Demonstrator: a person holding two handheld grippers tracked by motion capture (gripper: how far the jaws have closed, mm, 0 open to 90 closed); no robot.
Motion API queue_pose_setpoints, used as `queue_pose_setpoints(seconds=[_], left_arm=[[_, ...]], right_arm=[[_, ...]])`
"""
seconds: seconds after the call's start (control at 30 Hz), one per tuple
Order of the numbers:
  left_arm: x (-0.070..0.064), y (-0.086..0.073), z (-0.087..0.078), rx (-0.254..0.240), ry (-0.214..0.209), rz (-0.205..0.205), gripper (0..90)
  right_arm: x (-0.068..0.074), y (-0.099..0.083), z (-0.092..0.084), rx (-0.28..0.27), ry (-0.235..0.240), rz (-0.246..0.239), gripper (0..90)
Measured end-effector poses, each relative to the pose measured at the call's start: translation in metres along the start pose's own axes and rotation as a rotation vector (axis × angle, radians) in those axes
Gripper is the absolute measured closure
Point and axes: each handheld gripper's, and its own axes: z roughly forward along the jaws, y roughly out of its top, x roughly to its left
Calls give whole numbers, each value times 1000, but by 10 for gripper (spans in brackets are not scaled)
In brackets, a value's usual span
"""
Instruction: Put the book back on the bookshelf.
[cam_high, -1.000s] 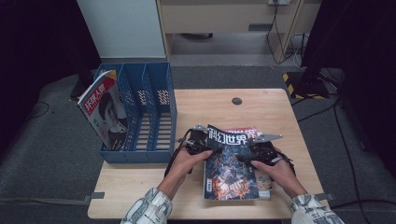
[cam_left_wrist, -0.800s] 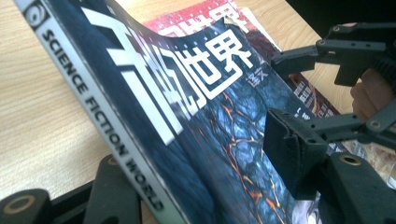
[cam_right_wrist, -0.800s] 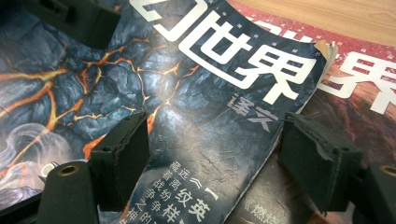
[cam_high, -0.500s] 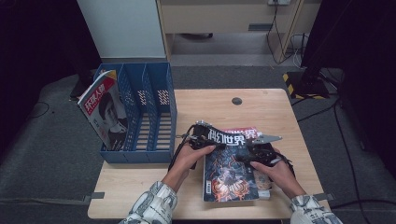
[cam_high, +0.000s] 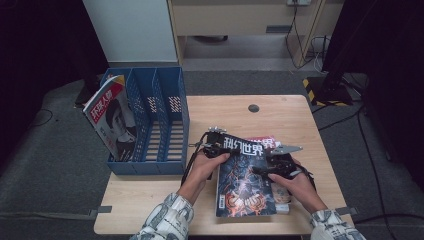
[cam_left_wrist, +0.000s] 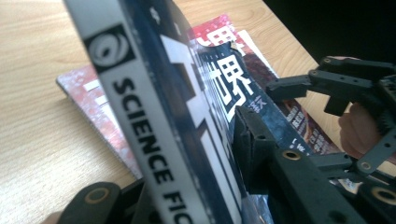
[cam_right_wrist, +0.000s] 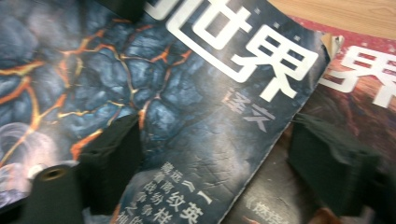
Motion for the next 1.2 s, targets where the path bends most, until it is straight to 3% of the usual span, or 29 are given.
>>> queue_pose_setpoints(seconds=[0.3,0.43,0.57,0.73,0.97,1.13,1.2], left_arm=[[-13,6,-8,-5,2,61,753],[-18,8,-9,5,7,78,754],[-19,11,-7,18,8,87,748],[-18,13,-5,9,16,80,731],[-19,21,0,39,14,90,680],[-15,22,3,59,-18,58,622],[-14,23,4,70,-11,53,640]], right_arm=[[-2,-2,-1,-17,-11,27,129],[-1,-3,-2,-18,11,7,204],[1,-4,-2,-14,13,1,217],[1,-5,-2,-20,11,-12,227],[1,-5,-2,-27,13,-26,232],[2,-6,-2,-22,11,-25,234],[3,-5,-2,-24,7,-31,234]])
